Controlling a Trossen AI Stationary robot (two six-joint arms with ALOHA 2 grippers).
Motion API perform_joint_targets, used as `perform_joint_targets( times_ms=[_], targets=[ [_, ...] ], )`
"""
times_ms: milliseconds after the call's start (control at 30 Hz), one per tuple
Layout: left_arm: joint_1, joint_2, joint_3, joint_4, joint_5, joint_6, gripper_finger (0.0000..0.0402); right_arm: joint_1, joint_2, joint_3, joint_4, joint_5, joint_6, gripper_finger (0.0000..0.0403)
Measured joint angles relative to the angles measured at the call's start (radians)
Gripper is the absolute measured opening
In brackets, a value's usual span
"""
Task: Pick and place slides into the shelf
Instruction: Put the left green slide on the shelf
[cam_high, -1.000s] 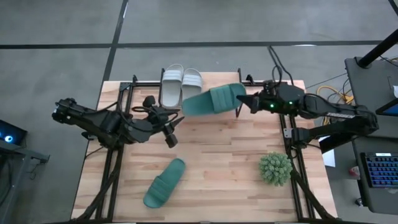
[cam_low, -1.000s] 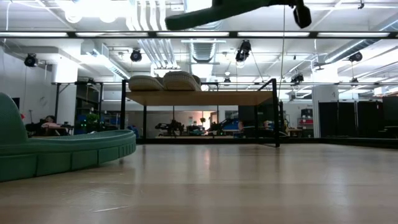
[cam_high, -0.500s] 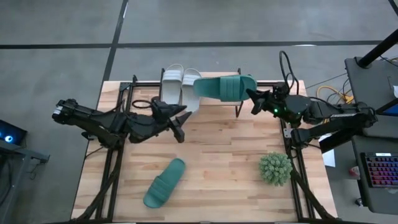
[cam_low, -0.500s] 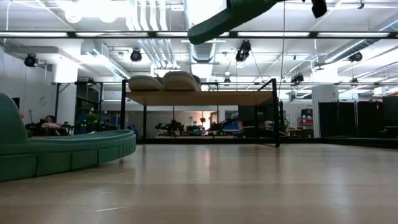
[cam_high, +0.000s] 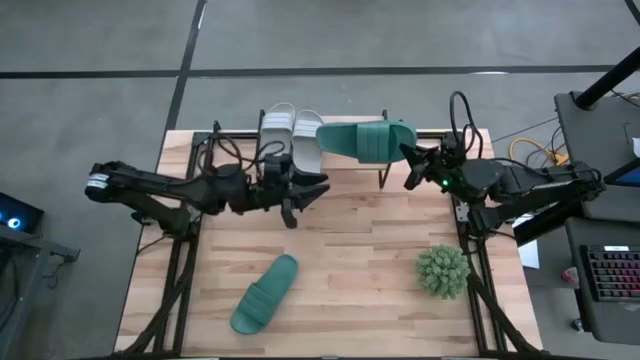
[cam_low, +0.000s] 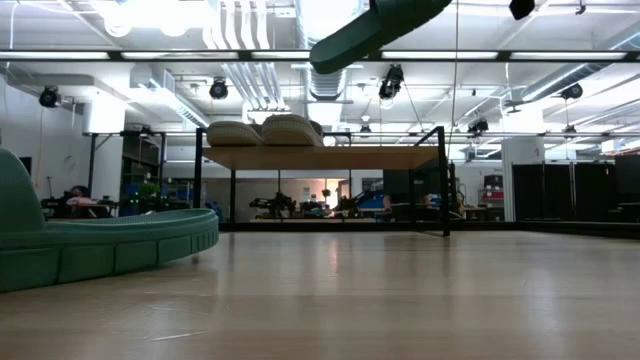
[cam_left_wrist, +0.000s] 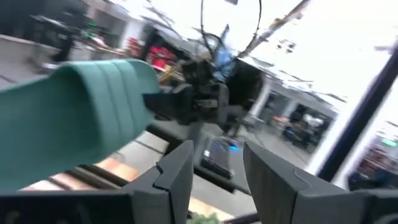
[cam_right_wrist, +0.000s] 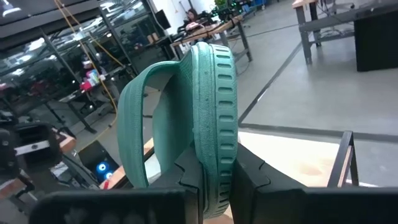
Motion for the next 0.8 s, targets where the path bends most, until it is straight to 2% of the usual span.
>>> perform_joint_targets(
  times_ms=[67,300,433,667,800],
  targets=[
    [0.025,0.014,-0.002,0.023,0.056,-0.024,0.0126,0.0,-0.004,0.0,0.003,0.0,-0.027,0.0031],
    [0.097,0.049,-0.009,0.083,0.11,-0.077,0.0126,0.006,-0.01,0.0,0.093,0.002,-0.203,0.0032],
    [0.147,0.067,-0.006,0.113,0.196,-0.141,0.0126,0.006,-0.01,0.0,0.109,-0.001,-0.216,0.0031],
    [0.202,0.074,-0.003,0.113,0.217,-0.155,0.0126,0.012,-0.011,0.0,0.109,-0.001,-0.216,0.0031],
    [0.219,0.075,-0.003,0.109,0.174,-0.152,0.0126,0.026,-0.01,0.0,0.115,-0.002,-0.216,0.0031]
  ],
)
